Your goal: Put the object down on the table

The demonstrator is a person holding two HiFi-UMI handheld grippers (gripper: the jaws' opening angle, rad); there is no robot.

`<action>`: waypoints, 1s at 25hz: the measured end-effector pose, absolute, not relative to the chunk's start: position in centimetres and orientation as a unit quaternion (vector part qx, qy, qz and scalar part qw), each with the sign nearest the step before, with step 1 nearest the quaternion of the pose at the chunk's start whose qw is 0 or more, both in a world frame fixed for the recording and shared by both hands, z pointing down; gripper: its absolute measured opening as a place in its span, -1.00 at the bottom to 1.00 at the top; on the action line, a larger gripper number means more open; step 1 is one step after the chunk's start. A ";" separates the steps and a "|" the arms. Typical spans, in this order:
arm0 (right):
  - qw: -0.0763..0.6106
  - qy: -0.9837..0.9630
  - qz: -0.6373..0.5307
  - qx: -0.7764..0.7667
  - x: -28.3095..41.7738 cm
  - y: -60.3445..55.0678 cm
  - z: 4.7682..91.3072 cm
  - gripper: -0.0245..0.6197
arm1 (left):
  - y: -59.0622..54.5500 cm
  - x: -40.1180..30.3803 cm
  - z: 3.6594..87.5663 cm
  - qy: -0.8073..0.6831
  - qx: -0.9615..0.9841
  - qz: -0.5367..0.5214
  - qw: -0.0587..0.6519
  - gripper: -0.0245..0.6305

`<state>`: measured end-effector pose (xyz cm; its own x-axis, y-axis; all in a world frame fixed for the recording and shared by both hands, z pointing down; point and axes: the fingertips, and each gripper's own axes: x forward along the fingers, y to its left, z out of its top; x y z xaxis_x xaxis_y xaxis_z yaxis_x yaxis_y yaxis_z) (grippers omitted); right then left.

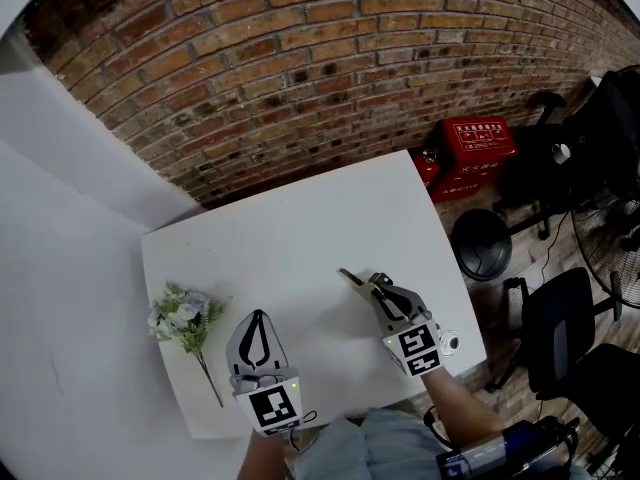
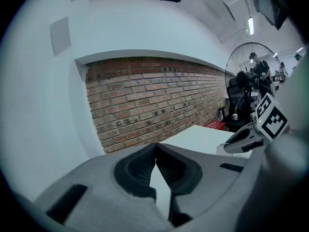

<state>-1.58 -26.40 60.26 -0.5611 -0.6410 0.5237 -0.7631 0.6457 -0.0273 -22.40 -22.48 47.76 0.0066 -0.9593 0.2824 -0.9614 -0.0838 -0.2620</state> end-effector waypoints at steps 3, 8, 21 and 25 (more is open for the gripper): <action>0.245 -0.872 0.128 0.403 -1.4 -26.5 60.4 -0.73 | -22.6 -22.4 47.7 -0.676 0.710 0.197 0.002 -0.90; 0.248 -0.869 0.130 0.408 -1.0 -27.0 61.0 -0.70 | -22.8 -22.5 47.8 -0.675 0.711 0.198 0.002 -0.90; 0.245 -0.862 0.152 0.417 0.4 -27.8 62.0 -0.61 | -23.0 -22.4 47.9 -0.673 0.712 0.200 0.003 -0.90; 0.245 -0.860 0.156 0.420 0.9 -28.0 62.3 -0.59 | -23.1 -22.3 48.0 -0.672 0.713 0.201 0.002 -0.90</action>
